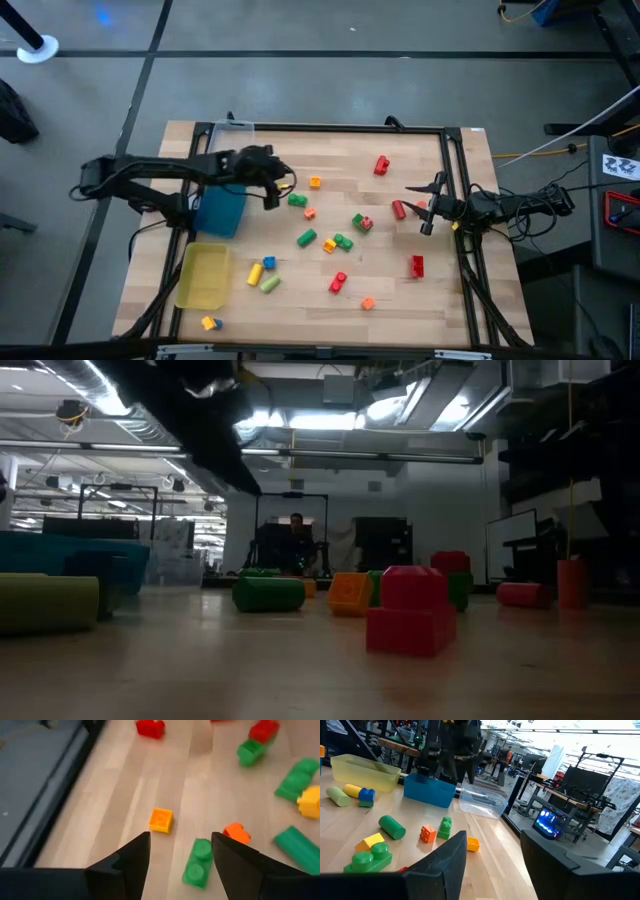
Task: Sort blocks by size
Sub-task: Put the top left green 2 stud game piece into the transparent bin
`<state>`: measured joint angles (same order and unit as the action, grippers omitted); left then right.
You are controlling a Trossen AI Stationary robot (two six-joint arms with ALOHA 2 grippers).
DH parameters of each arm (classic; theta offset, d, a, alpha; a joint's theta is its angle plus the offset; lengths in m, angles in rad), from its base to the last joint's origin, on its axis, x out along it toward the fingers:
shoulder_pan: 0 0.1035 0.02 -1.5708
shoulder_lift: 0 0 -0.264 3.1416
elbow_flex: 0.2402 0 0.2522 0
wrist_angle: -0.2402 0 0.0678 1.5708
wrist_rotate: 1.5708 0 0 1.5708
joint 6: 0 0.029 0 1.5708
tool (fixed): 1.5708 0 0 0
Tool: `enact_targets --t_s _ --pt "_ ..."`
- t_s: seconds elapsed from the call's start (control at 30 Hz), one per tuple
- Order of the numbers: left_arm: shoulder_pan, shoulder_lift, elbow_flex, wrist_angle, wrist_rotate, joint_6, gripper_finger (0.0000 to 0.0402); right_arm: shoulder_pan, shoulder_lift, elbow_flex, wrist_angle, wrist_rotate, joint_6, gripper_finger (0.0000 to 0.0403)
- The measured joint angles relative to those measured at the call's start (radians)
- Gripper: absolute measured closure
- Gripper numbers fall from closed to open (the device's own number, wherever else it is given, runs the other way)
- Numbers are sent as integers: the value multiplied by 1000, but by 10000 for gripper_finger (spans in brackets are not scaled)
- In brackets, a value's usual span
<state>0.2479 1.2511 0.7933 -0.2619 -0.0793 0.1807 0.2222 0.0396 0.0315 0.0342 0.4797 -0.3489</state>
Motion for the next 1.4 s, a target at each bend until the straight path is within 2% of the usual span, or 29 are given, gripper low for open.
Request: enact_targets --t_s 0.2,0.47,0.6,1.27,1.4 --pt "31 165 87 -78 112 36 202 0 0 0 0 0 0 214" --pt "49 317 127 -104 146 94 202 0 0 0 1 0 0 214" --pt "50 354 128 -104 180 120 202 0 0 0 1 -1 0 214" --pt "89 509 130 -90 191 162 202 0 0 0 -4 -1 0 214" --pt "95 505 129 -89 191 164 227 0 0 0 -4 -1 0 214"
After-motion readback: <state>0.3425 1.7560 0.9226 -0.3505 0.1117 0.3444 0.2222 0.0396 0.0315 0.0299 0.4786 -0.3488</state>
